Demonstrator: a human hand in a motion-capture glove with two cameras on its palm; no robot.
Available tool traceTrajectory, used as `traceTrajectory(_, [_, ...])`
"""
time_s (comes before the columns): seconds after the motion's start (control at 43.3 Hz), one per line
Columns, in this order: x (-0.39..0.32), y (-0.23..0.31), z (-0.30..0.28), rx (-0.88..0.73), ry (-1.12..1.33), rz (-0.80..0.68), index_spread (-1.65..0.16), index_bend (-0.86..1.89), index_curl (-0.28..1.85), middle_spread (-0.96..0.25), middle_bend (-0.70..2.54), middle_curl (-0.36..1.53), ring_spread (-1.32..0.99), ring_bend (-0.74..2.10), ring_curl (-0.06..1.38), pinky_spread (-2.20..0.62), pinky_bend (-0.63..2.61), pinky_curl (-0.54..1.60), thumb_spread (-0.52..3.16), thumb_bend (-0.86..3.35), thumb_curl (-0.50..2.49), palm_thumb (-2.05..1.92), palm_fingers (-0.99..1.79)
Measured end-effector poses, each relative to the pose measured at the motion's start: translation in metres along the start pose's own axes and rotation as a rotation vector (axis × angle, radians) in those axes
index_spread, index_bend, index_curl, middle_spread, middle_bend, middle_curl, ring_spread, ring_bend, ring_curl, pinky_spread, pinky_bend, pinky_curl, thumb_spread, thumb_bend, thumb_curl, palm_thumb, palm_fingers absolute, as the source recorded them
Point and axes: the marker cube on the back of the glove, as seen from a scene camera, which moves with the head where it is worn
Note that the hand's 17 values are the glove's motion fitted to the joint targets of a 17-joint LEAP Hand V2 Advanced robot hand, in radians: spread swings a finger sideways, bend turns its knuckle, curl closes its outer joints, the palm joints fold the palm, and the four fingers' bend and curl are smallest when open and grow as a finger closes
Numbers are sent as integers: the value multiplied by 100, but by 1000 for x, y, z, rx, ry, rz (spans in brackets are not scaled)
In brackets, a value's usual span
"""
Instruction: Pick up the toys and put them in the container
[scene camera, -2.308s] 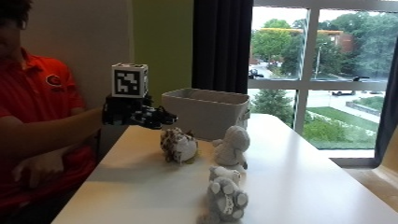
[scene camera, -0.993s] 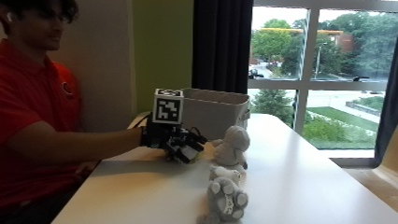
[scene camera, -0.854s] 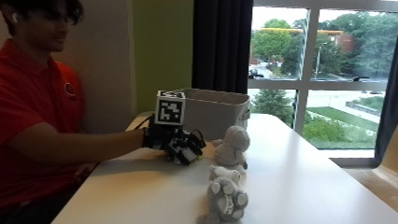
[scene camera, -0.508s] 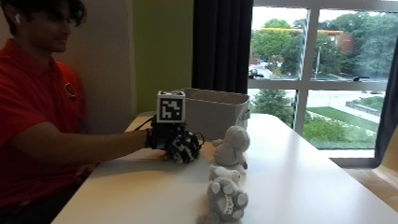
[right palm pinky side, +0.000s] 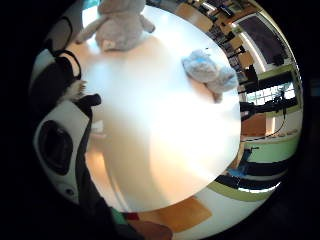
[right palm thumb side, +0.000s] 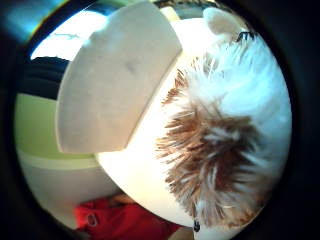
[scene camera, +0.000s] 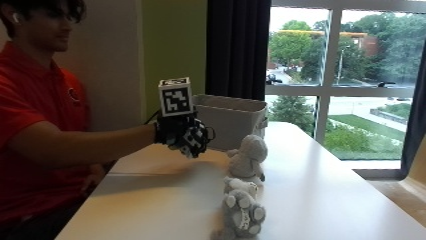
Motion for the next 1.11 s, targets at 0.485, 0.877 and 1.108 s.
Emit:
traceTrajectory(0.485, [-57,-55,-101,56,-9,-127,-41,33,70,-48,46,43,-50,79,37,-43,89,35,69,3,71,55,106])
traceTrajectory(0.877, [-134,-105,-134,95,6,-172,-42,26,81,-49,40,47,-50,77,39,-43,89,36,68,-1,79,55,104])
traceTrajectory(1.108, [-200,-126,-136,63,-36,-218,-44,18,86,-49,35,50,-50,76,40,-43,90,36,70,-2,82,53,103])
